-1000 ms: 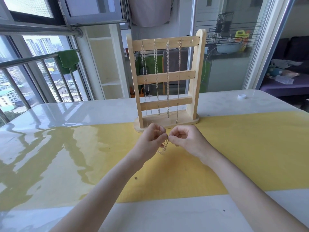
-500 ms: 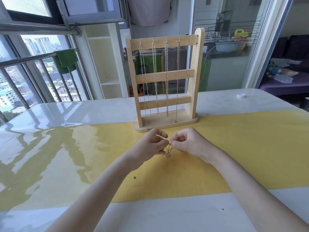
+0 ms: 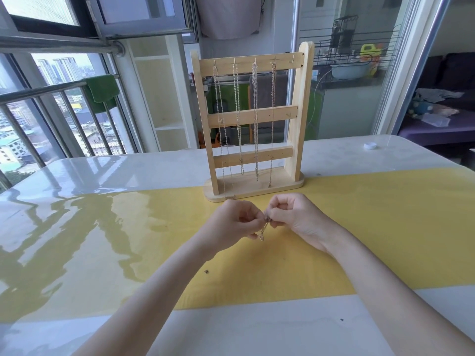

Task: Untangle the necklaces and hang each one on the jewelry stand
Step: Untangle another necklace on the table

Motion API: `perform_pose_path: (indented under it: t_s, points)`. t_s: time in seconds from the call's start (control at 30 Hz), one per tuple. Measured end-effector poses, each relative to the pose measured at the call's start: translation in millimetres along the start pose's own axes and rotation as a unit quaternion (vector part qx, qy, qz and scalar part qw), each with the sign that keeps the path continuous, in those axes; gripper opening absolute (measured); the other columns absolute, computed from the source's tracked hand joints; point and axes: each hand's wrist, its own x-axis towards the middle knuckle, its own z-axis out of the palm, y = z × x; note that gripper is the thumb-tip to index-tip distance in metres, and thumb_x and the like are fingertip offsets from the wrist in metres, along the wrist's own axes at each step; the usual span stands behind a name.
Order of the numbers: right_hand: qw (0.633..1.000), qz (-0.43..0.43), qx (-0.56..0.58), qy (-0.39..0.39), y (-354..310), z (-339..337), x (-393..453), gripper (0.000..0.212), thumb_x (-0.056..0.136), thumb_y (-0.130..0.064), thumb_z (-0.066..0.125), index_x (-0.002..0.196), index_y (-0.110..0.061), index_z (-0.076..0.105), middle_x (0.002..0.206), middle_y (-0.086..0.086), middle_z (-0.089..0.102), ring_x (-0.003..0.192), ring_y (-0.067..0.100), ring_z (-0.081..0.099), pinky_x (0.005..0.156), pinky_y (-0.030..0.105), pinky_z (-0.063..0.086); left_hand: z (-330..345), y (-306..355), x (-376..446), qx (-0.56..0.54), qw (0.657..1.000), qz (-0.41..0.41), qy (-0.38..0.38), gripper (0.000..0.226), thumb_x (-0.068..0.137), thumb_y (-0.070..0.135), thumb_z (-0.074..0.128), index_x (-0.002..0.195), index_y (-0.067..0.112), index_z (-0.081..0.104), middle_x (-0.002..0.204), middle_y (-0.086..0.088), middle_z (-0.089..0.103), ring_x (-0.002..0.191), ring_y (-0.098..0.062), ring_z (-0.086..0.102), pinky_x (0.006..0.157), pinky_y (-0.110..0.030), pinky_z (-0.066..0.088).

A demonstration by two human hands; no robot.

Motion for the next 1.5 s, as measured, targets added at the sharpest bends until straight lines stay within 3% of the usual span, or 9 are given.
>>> perform_pose_path:
  t_s: [0.27, 0.37, 0.47, 0.8, 0.97, 1.07, 1.2, 1.33, 1.5]
  points:
    - [0.996, -0.003, 0.089, -0.02, -2, -2, -1, 0.023, 0.085, 0.009, 0.057, 0.069, -0.006, 0.053, 0.061, 0.006, 0.058, 0.056, 0.016, 0.048, 0.058, 0.02, 0.044, 1, 3, -2, -0.037, 0.999, 0.032, 0.014, 0.018, 0.091, 0.004, 0.056, 0.074, 0.011, 0.057, 0.067, 0.004, 0.058, 0.058, -0.008, 0.053, 0.065, -0.023, 0.051]
    - [0.994, -0.006, 0.107, -0.028, -4, -2, -1, 0.016, 0.087, 0.008, 0.056, 0.077, -0.005, 0.056, 0.061, 0.004, 0.059, 0.056, 0.015, 0.05, 0.06, 0.021, 0.045, 2, 2, -2, -0.038, 0.998, 0.042, 0.02, 0.019, 0.092, 0.005, 0.054, 0.075, 0.012, 0.057, 0.064, 0.012, 0.054, 0.056, -0.007, 0.052, 0.064, -0.024, 0.051]
    - [0.991, -0.017, 0.127, -0.029, -5, -3, -1, 0.009, 0.084, 0.005, 0.062, 0.088, -0.003, 0.062, 0.065, 0.005, 0.063, 0.058, 0.013, 0.052, 0.061, 0.021, 0.047, 1, 2, -1, -0.059, 0.997, 0.032, 0.047, 0.021, 0.092, 0.003, 0.053, 0.074, 0.014, 0.056, 0.066, 0.005, 0.052, 0.054, -0.007, 0.049, 0.062, -0.023, 0.05]
    - [0.997, -0.032, 0.068, 0.008, -5, -2, -1, 0.001, 0.079, -0.005, 0.068, 0.079, -0.005, 0.069, 0.063, 0.003, 0.063, 0.058, 0.01, 0.052, 0.06, 0.019, 0.047, 1, 2, -1, -0.062, 0.995, 0.028, 0.067, 0.019, 0.092, 0.005, 0.054, 0.075, 0.013, 0.055, 0.056, 0.017, 0.052, 0.052, -0.005, 0.047, 0.059, -0.021, 0.046]
    - [0.999, -0.019, 0.036, 0.007, -4, 0, 0, 0.012, 0.086, -0.001, 0.062, 0.076, -0.007, 0.065, 0.058, -0.001, 0.055, 0.055, 0.01, 0.047, 0.061, 0.02, 0.043, 1, 1, 0, 0.029, 0.995, 0.054, 0.08, 0.016, 0.088, 0.01, 0.062, 0.073, 0.014, 0.059, 0.06, 0.016, 0.056, 0.055, -0.009, 0.049, 0.06, -0.027, 0.045]
    - [0.999, -0.005, 0.033, -0.002, -3, -1, 0, 0.011, 0.087, -0.001, 0.06, 0.078, -0.005, 0.064, 0.058, 0.001, 0.051, 0.054, 0.012, 0.044, 0.061, 0.02, 0.042, -1, 2, -1, 0.091, 0.986, 0.1, 0.098, 0.014, 0.083, 0.013, 0.069, 0.074, 0.019, 0.061, 0.064, 0.016, 0.059, 0.057, -0.002, 0.052, 0.056, -0.019, 0.044]
    - [0.999, 0.003, 0.031, -0.013, -2, -3, 0, 0.005, 0.087, -0.003, 0.061, 0.084, -0.001, 0.065, 0.06, 0.004, 0.05, 0.054, 0.013, 0.044, 0.061, 0.021, 0.041, -3, 2, -2, 0.205, 0.948, 0.203, 0.13, 0.021, 0.078, 0.011, 0.074, 0.075, 0.025, 0.059, 0.069, 0.016, 0.055, 0.063, -0.004, 0.055, 0.057, -0.018, 0.047]
    - [0.999, 0.003, 0.025, -0.033, -1, -6, -2, 0.006, 0.086, -0.009, 0.065, 0.085, -0.003, 0.067, 0.063, 0.004, 0.052, 0.056, 0.012, 0.046, 0.062, 0.021, 0.042, -3, -1, -3, 0.279, 0.918, 0.234, 0.154, 0.01, 0.076, 0.013, 0.076, 0.077, 0.019, 0.067, 0.066, 0.021, 0.051, 0.063, 0.003, 0.054, 0.057, -0.019, 0.048]
    - [0.997, 0.007, -0.039, -0.064, -4, -11, -2, 0.007, 0.088, -0.009, 0.064, 0.082, -0.007, 0.068, 0.062, 0.005, 0.053, 0.057, 0.011, 0.047, 0.065, 0.023, 0.041, -3, 1, -3, 0.158, 0.972, 0.15, 0.092, 0.018, 0.079, 0.009, 0.072, 0.071, 0.022, 0.064, 0.063, 0.015, 0.06, 0.059, -0.002, 0.056, 0.057, -0.014, 0.045]
